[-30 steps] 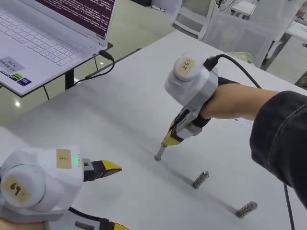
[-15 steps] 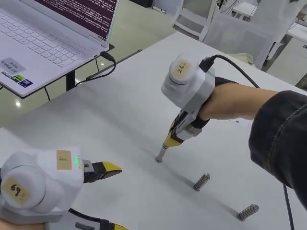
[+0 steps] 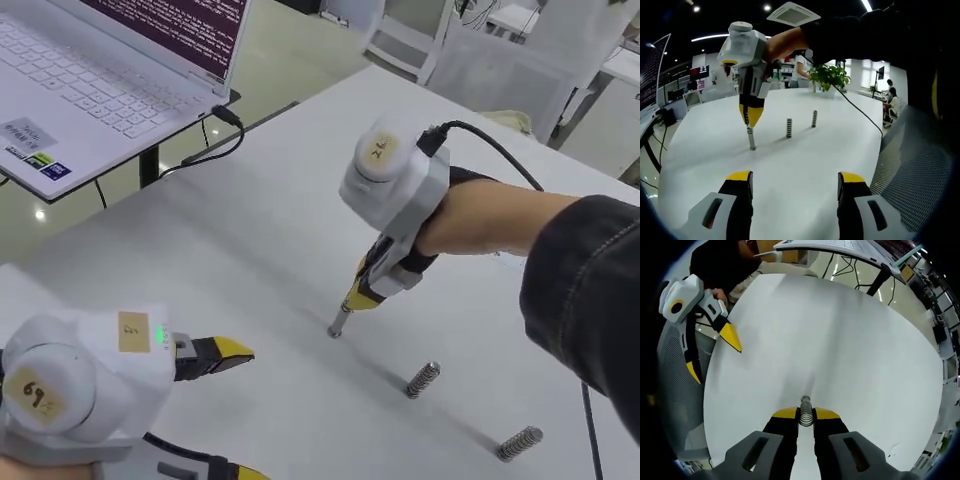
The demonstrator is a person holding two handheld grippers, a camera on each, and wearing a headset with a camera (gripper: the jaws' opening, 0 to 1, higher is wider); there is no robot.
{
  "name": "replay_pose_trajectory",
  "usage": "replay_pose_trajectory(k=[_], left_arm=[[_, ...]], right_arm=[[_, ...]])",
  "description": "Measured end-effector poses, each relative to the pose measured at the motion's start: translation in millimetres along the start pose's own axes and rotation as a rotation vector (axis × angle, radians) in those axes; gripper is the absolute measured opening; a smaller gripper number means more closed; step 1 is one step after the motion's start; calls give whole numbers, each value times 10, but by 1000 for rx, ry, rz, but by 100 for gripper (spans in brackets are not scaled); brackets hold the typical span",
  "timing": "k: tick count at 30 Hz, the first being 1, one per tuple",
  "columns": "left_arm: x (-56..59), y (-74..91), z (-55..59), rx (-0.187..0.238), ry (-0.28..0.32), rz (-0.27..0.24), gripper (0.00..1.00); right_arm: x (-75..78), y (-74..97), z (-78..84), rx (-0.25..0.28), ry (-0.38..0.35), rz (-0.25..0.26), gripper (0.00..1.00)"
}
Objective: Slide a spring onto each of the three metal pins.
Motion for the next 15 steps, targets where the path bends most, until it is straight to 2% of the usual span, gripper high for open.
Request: replay_pose_trajectory(k=[15], left_arm=[[3,2,3,-1,2,0,64]], right_arm=[[-31,-287,88,-4,-24,-41,8]])
Point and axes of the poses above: the centre of the closed fingertips' face, and the gripper's own axes: y roughly backward along the fingers, x roughly to its right, z roughly out of its underside, the point moved 7 cm from there along y, roughly backward along the fingers, and after that the axes turned 13 degrees about -z, right-handed, at the moved point
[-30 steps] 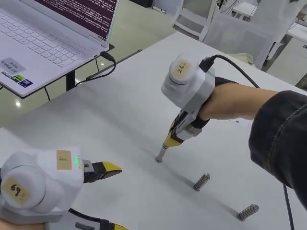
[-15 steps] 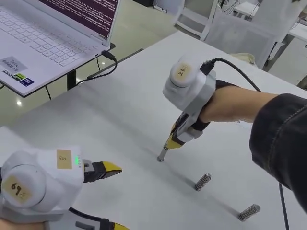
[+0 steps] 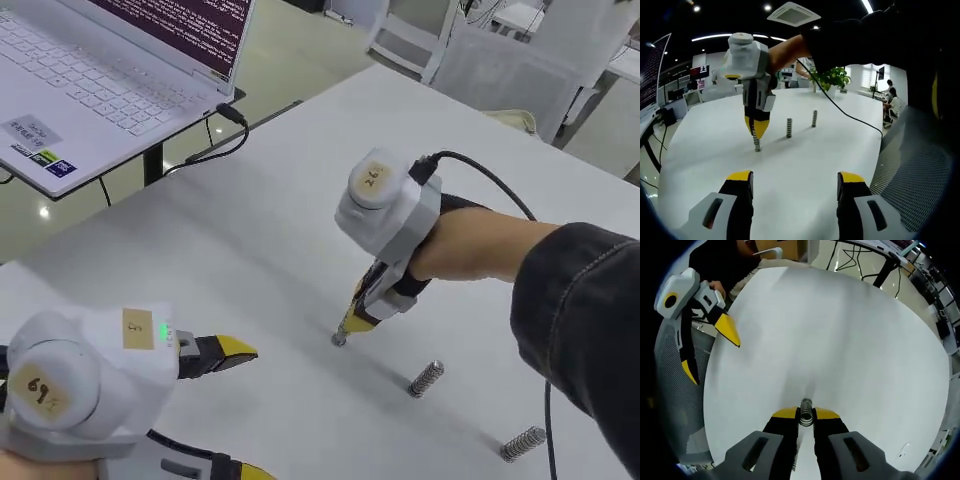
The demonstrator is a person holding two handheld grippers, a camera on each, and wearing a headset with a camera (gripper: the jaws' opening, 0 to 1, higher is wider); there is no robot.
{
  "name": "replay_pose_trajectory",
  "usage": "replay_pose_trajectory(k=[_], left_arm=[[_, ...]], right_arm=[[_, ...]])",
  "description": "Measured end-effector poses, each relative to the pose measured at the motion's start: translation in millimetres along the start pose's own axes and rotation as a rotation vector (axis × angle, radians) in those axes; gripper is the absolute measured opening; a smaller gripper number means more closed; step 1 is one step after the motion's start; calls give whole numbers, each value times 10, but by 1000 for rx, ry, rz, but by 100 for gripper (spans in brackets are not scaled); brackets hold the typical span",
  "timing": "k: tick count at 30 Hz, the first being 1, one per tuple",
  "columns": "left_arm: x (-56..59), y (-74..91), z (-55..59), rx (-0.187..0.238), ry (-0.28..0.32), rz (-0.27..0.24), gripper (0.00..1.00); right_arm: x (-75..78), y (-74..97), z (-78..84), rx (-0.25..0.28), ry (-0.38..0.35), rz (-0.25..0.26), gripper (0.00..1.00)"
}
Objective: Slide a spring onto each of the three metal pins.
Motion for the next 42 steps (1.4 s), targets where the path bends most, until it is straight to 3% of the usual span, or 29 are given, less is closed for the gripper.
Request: replay_pose_trajectory(k=[11,22,29,42], left_arm=[[1,4,-10,4,-1,1,64],[0,0,-17,4,-4,1,64],[-2,-2,-25,3,-3,3,64],[39,-42,-49,-5,-12,23,64]], right_arm=[[-49,-144,18,-15,12,-1,8],[-64,-155,9,-15,26,8,9],[-72,-149,24,-3,27,16,18],[-88,-103,85,86,11,38,51]])
Point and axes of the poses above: the centre of the closed fingertips' face, and the gripper's own axes: y roughly backward along the fingers, x roughly to its right, z roughly out of its underside, the point moved 7 cm from there along y, roughly backward along the fingers, and after that the axes turned 13 degrees about -z, right-handed, at the moved point
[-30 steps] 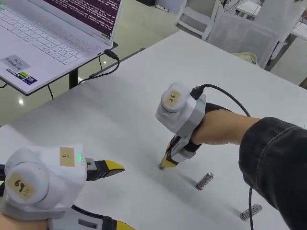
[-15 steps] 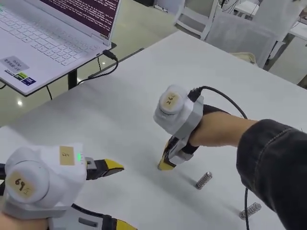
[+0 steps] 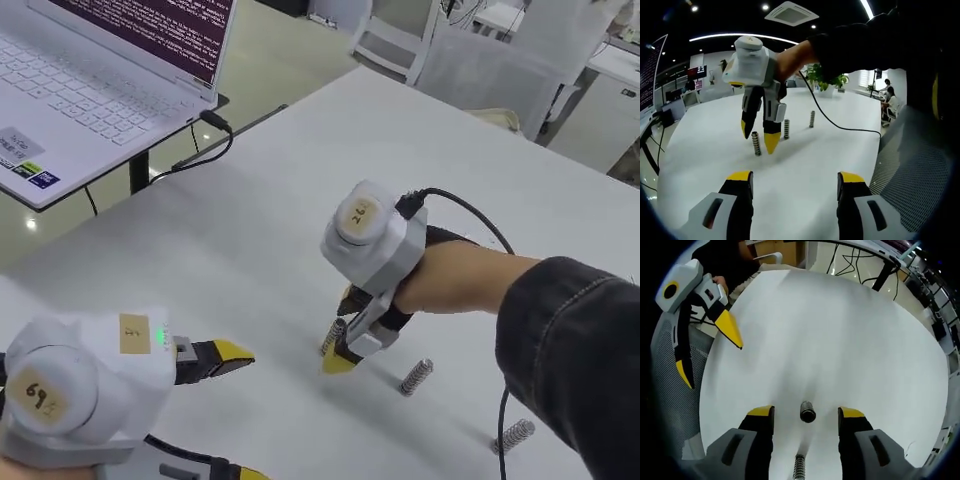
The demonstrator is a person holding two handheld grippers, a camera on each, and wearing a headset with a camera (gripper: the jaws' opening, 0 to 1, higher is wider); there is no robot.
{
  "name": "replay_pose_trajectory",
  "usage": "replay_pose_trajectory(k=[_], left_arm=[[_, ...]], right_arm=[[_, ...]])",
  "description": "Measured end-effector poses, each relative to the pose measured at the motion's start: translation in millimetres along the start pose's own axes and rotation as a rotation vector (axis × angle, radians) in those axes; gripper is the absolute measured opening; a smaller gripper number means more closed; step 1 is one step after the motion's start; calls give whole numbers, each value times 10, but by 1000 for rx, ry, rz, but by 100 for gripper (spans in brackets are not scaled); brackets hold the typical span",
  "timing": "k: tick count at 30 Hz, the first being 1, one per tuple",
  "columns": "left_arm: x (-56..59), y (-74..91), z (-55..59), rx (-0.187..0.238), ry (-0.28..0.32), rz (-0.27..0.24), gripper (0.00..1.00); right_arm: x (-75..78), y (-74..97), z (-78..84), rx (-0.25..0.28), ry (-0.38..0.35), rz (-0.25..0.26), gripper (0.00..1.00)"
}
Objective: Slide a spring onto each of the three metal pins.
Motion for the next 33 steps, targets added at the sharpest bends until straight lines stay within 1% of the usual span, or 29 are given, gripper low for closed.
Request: replay_pose_trajectory(k=[5,9,10,13,15,20,23,30,33], left_arm=[[3,-6,-12,-1,-1,4,64],[11,-11,-16,-6,-4,7,65],[13,-13,-19,-7,-5,8,65],[14,-19,-27,-8,-7,9,65],[14,-24,-37,-9,-8,10,65],[18,-35,-57,-10,-14,12,65],[21,-38,-63,-12,-15,13,65],[11,-33,-74,-13,-16,7,65],[2,-30,-90,-8,-13,1,65]], right_arm=[[-15,30,-2,64,-15,13,68],[-31,50,0,133,-31,18,84],[-44,60,8,157,-38,13,90],[-60,89,18,211,-52,18,97],[-71,112,50,218,-60,23,100],[-108,192,90,249,-67,42,100],[-129,288,82,290,-77,56,100],[-172,466,149,331,-92,100,100],[-208,540,211,349,-104,121,100]])
Point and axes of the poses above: the centre of the closed fingertips' face, and the gripper's own axes: y roughly backward along the fingers, x roughly to its right, z roughly out of its underside, the point moved 7 cm from there along y, roughly backward along the fingers, and after that the axes turned 13 degrees about -z, right-handed, at the moved point
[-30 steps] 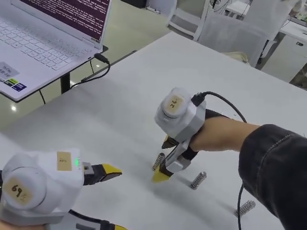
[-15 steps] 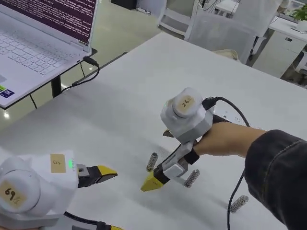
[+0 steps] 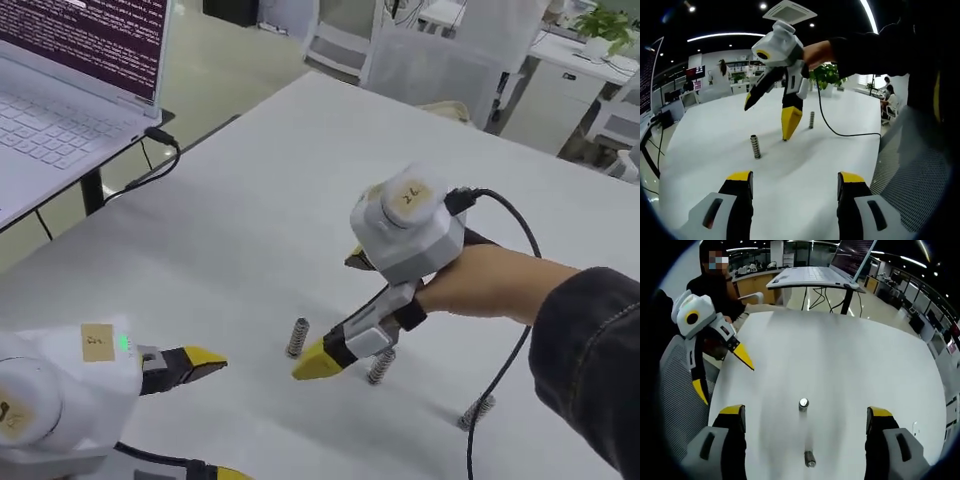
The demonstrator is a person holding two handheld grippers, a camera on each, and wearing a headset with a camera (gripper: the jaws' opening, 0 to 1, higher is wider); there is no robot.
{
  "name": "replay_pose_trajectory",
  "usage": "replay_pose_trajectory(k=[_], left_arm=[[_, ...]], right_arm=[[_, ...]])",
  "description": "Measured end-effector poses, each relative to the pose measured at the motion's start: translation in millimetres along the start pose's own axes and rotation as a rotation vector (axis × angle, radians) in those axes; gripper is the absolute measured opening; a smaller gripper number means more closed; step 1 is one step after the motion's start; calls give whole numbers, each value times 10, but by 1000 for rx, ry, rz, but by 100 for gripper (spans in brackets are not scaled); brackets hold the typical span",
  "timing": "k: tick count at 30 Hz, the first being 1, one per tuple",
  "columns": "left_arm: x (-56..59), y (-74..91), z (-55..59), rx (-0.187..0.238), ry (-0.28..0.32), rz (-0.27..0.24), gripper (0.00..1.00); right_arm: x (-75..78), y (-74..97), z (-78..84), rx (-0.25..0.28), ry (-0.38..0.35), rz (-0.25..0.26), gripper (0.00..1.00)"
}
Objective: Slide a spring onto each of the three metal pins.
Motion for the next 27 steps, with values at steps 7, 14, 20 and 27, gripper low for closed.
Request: replay_pose_trajectory(k=[7,14,20,27], left_arm=[[-16,7,-38,8,6,-10,65],[-20,13,-79,12,3,-11,65],[-3,8,-118,17,5,-7,65],[24,-4,-160,17,0,3,64]], right_arm=[[-55,188,110,37,-24,45,100],[-119,445,284,69,-53,104,100],[-191,648,447,115,-85,154,99],[-290,848,712,143,-134,207,99]])
Point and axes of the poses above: the centre of the closed fingertips' face, and the gripper's own axes: y roughly backward along the fingers, x roughly to its right, z roughly out of its underside, the point moved 7 cm from there along y, roughly backward along the fingers, and after that the axes turned 13 degrees about -z, right-handed, at the moved point
